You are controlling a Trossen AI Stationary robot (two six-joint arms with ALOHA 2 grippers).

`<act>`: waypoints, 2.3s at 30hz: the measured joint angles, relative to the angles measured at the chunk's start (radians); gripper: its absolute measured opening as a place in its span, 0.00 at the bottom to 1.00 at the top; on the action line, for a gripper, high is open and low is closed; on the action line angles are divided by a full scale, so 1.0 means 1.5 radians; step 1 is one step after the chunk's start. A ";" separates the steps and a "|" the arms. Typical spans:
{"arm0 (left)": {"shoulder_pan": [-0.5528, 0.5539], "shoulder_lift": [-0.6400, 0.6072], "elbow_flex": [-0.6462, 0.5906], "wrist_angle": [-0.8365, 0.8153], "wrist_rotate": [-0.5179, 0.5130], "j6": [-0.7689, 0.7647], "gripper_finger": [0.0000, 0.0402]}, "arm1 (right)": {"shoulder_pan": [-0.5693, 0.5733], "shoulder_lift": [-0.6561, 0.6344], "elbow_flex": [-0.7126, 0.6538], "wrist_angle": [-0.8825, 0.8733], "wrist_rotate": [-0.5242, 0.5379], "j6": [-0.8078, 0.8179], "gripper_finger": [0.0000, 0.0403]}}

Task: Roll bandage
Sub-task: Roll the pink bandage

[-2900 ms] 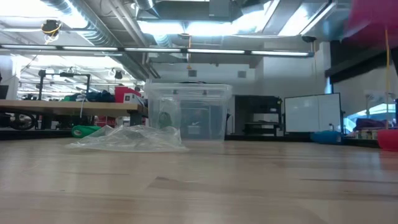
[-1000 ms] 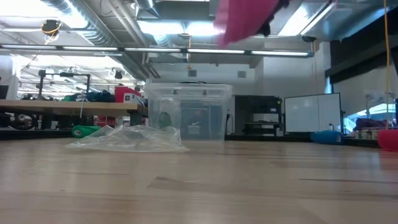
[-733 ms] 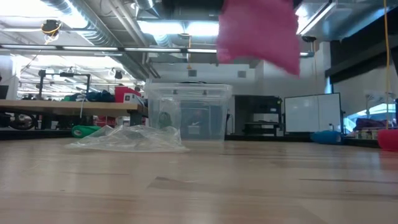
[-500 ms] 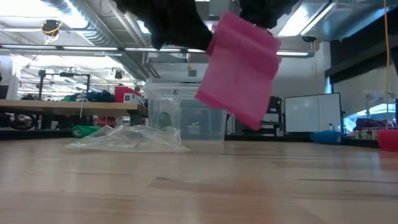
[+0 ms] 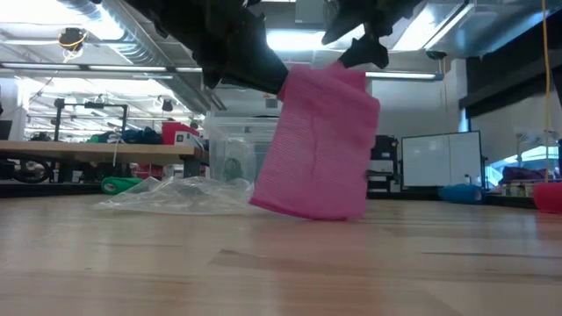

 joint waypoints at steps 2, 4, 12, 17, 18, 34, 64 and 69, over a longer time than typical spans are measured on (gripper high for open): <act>0.000 0.000 0.000 0.000 0.000 0.010 0.04 | 0.000 -0.001 0.000 0.032 0.042 -0.012 0.71; 0.000 0.000 0.000 0.003 0.006 0.020 0.04 | 0.001 -0.001 0.000 0.074 0.097 -0.040 0.71; -0.012 -0.001 0.001 0.022 0.043 0.050 0.04 | 0.001 0.030 0.000 0.076 0.073 -0.155 0.71; -0.013 -0.001 0.001 0.015 0.044 0.038 0.04 | 0.001 0.034 0.020 -0.066 0.018 -0.095 0.71; -0.013 -0.001 0.001 0.014 0.043 0.032 0.04 | 0.001 0.033 0.038 -0.112 0.016 -0.074 0.71; -0.018 -0.002 0.001 0.021 0.037 0.013 0.04 | 0.049 -0.006 0.191 -0.339 -0.043 -0.080 0.71; -0.026 -0.131 0.008 0.126 -0.025 0.172 0.04 | 0.463 -0.049 -0.288 0.256 0.331 -0.015 0.71; -0.026 -0.131 0.008 0.127 -0.025 0.175 0.04 | 0.463 -0.021 -0.288 0.313 0.373 -0.062 0.71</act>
